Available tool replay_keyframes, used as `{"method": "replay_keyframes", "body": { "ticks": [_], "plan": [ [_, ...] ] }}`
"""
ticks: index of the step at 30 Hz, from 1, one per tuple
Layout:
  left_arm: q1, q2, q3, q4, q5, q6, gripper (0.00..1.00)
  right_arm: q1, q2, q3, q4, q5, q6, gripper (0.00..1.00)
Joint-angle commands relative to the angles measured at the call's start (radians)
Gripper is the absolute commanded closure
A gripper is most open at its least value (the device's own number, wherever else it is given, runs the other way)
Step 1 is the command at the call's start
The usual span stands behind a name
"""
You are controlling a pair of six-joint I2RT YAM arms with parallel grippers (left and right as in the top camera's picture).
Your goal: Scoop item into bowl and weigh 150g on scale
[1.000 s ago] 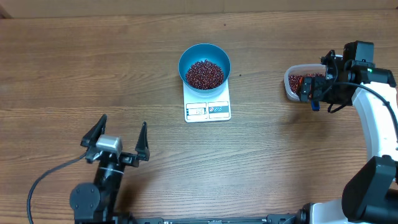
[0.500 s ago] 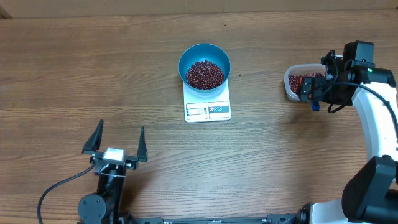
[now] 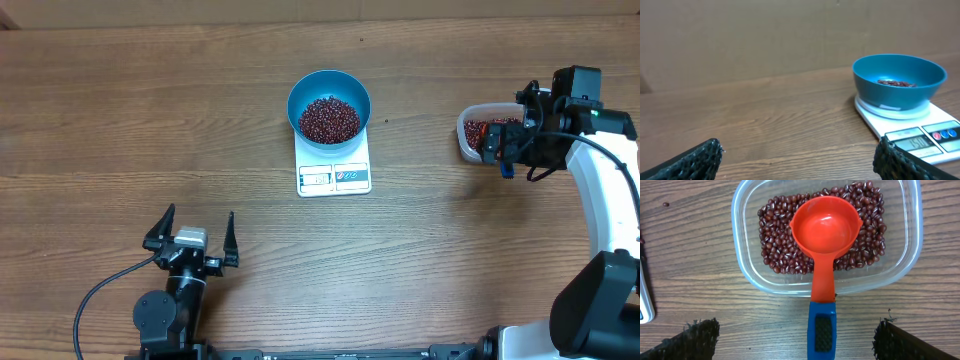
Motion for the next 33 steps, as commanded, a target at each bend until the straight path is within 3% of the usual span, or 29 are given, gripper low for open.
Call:
{"method": "replay_keyframes", "body": {
  "ticks": [1, 33],
  "plan": [
    [0.006, -0.011, -0.004, -0.011, -0.067, -0.073, 0.00, -0.001, -0.003, -0.002, 0.003, -0.002, -0.007, 0.00],
    [0.006, -0.010, -0.004, -0.006, -0.057, -0.071, 0.00, -0.001, -0.003, -0.002, 0.003, -0.002, -0.007, 0.00]
  ]
}}
